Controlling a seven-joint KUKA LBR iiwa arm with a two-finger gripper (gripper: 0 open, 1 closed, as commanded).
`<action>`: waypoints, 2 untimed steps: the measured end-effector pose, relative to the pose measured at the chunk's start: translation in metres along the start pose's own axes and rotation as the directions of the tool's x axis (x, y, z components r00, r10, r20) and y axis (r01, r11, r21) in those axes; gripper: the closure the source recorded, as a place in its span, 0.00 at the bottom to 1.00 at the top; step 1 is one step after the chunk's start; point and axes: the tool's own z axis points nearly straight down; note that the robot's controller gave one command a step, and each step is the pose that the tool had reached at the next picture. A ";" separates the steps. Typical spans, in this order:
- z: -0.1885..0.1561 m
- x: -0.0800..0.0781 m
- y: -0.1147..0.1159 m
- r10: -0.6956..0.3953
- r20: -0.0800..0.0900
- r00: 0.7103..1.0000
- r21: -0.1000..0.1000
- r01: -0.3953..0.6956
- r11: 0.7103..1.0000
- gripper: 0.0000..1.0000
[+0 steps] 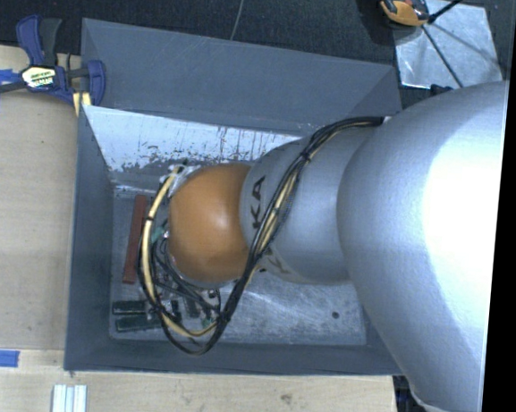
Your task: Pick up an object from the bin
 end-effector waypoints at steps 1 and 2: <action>-0.128 -0.019 0.009 -0.061 -0.003 0.998 0.001 0.061 0.998 1.00; -0.127 -0.018 0.009 -0.060 -0.004 0.998 0.002 0.060 0.998 1.00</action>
Offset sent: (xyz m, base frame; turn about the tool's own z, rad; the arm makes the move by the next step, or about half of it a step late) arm 0.0000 0.0000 0.0000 0.0000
